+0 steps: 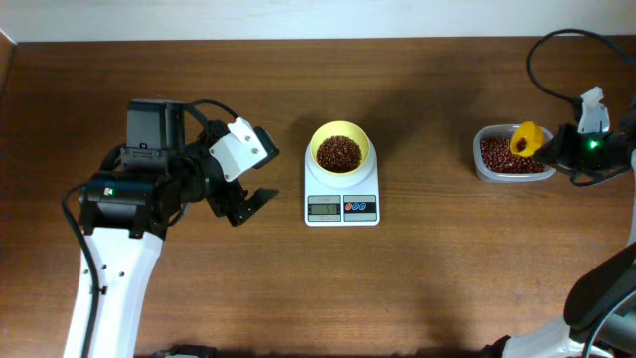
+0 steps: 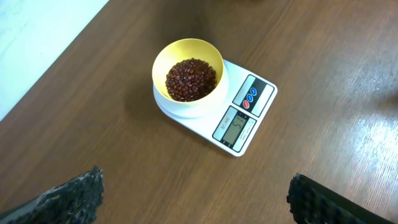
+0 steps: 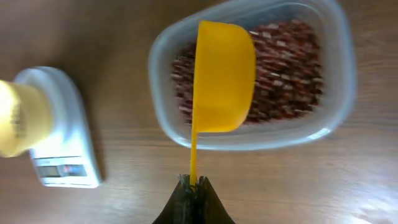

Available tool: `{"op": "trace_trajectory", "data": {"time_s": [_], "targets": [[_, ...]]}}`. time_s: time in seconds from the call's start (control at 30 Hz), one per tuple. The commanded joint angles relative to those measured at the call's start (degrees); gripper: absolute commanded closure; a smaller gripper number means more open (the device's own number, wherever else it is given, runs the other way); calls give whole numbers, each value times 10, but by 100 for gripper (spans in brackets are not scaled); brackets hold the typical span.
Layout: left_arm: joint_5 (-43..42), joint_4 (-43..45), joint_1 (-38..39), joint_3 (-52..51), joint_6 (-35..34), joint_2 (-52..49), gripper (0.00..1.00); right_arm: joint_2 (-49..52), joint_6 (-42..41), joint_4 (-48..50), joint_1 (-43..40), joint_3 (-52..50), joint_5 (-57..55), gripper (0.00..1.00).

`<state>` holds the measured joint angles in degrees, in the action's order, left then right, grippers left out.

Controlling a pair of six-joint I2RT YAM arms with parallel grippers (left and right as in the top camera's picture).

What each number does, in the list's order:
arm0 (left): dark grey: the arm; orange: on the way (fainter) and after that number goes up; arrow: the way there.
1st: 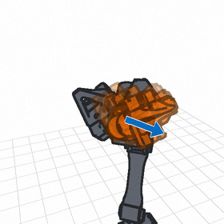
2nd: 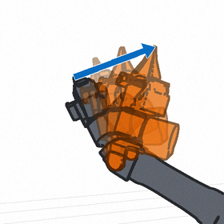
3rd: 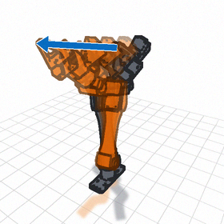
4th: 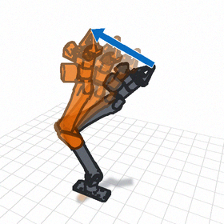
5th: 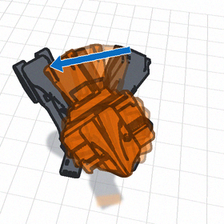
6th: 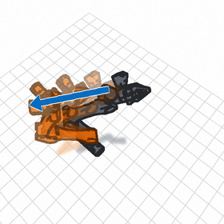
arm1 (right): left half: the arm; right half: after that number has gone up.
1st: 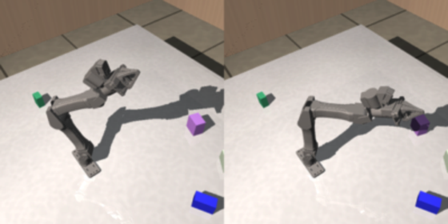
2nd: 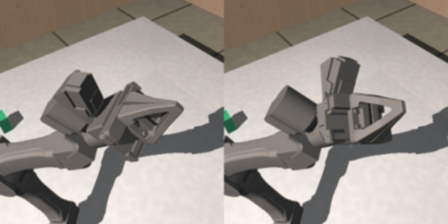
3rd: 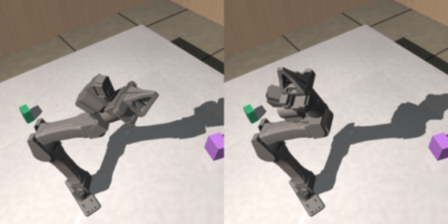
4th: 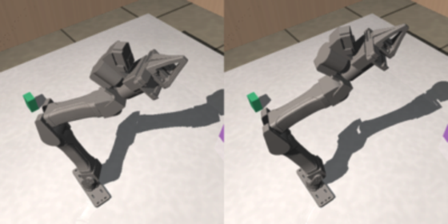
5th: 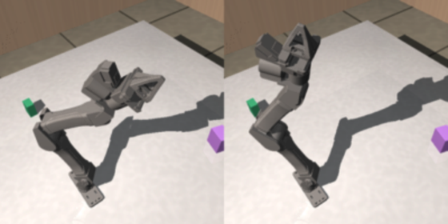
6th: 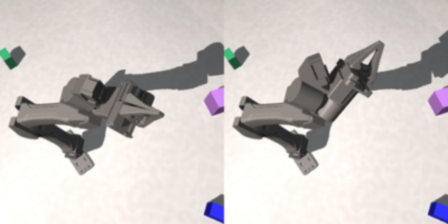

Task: Scoop item into bowl and weigh 50g on scale
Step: 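Move the yellow scoop to the bean container and scoop beans, then carry the filled scoop with the right gripper over the yellow bowl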

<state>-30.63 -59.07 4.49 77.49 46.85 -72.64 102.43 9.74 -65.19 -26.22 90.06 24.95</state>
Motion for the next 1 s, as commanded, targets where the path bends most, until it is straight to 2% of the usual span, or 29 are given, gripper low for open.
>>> {"op": "trace_trajectory", "data": {"time_s": [0.0,0.27,0.33,0.4,0.47,0.53,0.6,0.67,0.77,0.87,0.97], "targets": [[0,0,1,9,-6,3,1,-28,9,0,34,18,-153,96],[0,0,1,9,-6,3,1,-39,3,17,174,18,-393,96],[0,0,1,9,-6,3,1,-39,3,17,188,18,-405,96],[0,0,1,9,-6,3,1,-40,-36,17,189,19,-403,96],[0,0,1,9,-6,3,1,-44,-53,18,189,35,-308,96],[0,0,1,9,-6,3,1,-45,-50,25,189,64,-125,96],[0,0,1,9,-6,3,1,-45,-11,52,197,77,77,96],[0,0,1,9,-6,3,1,-45,-9,65,226,76,125,96],[0,0,1,9,-6,3,1,-45,8,65,311,76,56,96],[0,0,1,9,-5,3,1,-39,8,65,402,76,-75,96],[0,0,1,9,-6,3,1,-17,10,65,462,76,-143,96]]}}
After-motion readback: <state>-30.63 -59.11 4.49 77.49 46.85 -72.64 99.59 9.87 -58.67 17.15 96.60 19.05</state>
